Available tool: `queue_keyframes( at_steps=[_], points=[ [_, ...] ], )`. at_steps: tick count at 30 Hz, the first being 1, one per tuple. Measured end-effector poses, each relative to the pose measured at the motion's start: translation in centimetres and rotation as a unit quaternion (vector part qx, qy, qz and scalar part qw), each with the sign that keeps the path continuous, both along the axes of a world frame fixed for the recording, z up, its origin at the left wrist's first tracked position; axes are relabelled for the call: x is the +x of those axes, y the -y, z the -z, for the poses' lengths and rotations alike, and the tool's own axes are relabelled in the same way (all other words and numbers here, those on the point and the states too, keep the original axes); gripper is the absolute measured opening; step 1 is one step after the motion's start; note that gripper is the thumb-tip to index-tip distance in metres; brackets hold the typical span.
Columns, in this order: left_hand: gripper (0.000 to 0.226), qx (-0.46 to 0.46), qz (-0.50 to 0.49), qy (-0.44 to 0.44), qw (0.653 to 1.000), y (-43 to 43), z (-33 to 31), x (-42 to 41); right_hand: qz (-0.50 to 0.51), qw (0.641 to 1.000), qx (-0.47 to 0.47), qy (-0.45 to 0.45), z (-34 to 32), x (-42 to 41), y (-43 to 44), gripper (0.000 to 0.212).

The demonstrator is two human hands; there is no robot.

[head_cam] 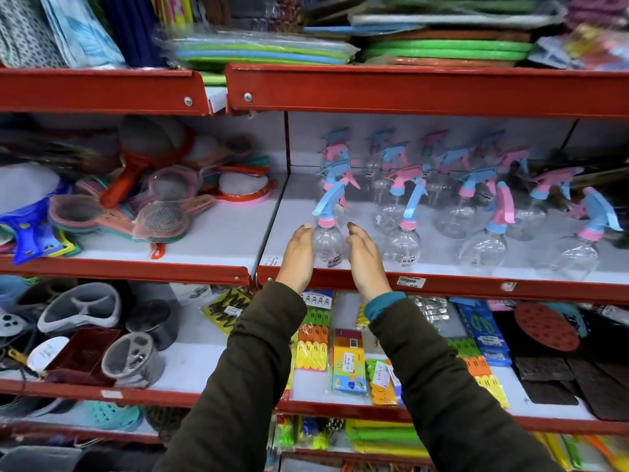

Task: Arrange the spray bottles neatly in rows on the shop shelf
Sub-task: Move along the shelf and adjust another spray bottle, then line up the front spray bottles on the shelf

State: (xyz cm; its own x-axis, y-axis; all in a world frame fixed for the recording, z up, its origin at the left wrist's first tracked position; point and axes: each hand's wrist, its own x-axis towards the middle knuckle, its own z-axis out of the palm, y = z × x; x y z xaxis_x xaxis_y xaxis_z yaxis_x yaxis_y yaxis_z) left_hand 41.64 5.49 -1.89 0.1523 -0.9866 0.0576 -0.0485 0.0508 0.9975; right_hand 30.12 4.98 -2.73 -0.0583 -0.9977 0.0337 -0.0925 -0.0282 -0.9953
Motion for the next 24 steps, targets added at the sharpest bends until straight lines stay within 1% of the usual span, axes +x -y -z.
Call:
queue_keyframes(
  at_steps=[1,4,6,9,11,13,17,24],
  points=[
    [0.038,-0.008,0.009,0.011,1.0,-0.2,-0.1,-0.3,-0.009,1.0,0.0,-0.004,-0.2,0.0,0.3,0.048],
    [0.038,-0.012,0.01,0.022,1.0,-0.3,-0.4,-0.9,-0.038,0.999,0.011,-0.009,-0.6,0.5,0.4,0.048],
    [0.032,-0.003,0.003,0.009,1.0,0.2,-0.2,-0.9,-0.042,0.999,0.017,-0.012,-0.3,0.8,0.0,0.052],
    [0.036,0.019,0.002,-0.015,1.0,0.9,-0.4,-0.6,-0.037,0.999,0.023,-0.001,0.2,0.7,-0.7,0.062],
    [0.041,0.038,-0.007,-0.025,0.999,1.2,-0.5,-0.5,-0.038,0.999,0.026,0.002,0.2,0.6,-1.2,0.056],
    [0.046,0.04,-0.006,-0.017,0.999,1.7,-0.4,-0.4,-0.039,0.999,0.024,0.0,0.3,0.4,-1.6,0.051],
    [0.036,0.028,0.004,-0.011,1.0,1.9,-0.5,-0.3,-0.036,0.999,0.015,-0.023,0.5,0.3,-1.8,0.05],
    [0.037,0.019,0.012,-0.013,1.0,2.1,-0.2,-0.3,-0.034,0.999,0.01,-0.036,0.1,0.6,-2.4,0.051]
  ],
)
